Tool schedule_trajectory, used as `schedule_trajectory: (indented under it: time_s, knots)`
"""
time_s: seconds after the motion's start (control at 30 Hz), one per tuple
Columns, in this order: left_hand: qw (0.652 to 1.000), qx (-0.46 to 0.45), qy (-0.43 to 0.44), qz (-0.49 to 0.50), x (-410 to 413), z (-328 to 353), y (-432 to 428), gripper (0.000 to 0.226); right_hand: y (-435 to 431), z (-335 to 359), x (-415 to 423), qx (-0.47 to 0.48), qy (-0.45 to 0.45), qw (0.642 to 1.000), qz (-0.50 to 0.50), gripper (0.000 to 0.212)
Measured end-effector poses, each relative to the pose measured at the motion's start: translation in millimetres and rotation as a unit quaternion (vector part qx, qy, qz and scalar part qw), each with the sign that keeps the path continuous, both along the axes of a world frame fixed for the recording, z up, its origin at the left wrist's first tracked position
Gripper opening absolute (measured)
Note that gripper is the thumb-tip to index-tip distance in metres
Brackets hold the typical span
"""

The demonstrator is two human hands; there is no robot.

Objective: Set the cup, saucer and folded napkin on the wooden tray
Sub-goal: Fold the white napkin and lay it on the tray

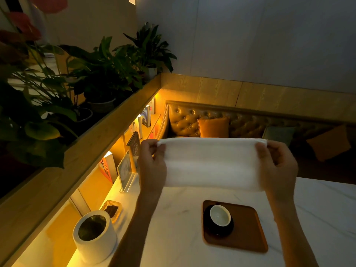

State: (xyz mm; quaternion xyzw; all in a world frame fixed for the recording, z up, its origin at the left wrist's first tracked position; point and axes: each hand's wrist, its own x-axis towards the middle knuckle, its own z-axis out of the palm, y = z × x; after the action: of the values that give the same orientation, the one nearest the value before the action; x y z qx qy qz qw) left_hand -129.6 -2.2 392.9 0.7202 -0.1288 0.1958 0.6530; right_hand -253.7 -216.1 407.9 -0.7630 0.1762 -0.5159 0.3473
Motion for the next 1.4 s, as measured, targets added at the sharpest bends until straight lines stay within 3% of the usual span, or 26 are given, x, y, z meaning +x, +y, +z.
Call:
schedule_trajectory:
  time_s: [0.2, 0.4, 0.63, 0.77, 0.87, 1.0, 1.17, 1.4]
  knots:
    - [0.999, 0.047, -0.014, -0.017, -6, 7, -6, 0.008, 6, 0, 8, -0.002, 0.009, 1.000, -0.002, 0.029]
    - [0.997, 0.051, 0.054, -0.021, 17, 11, 9, 0.014, -7, -6, 9, 0.028, 0.025, 0.999, 0.011, 0.030]
    - [0.992, 0.067, 0.108, -0.016, 5, -23, 7, 0.008, 8, -37, 16, 0.134, 0.108, 0.985, 0.011, 0.023]
    - [0.989, 0.069, 0.125, -0.028, -18, -35, -11, 0.007, 62, -58, 26, 0.195, 0.109, 0.973, 0.058, 0.008]
    - [0.987, 0.066, 0.135, -0.051, -41, -36, -28, 0.010, 103, -62, 34, 0.243, 0.092, 0.961, 0.092, 0.011]
    - [0.993, 0.049, 0.099, -0.046, -65, -34, -32, 0.020, 124, -62, 35, 0.255, 0.063, 0.958, 0.114, 0.022]
    - [0.995, 0.073, 0.066, -0.017, -73, -41, -24, 0.009, 126, -60, 29, 0.284, 0.071, 0.949, 0.121, 0.022]
    - [0.993, 0.113, 0.026, 0.005, -85, -43, -20, 0.020, 132, -58, 20, 0.279, 0.094, 0.939, 0.175, 0.021]
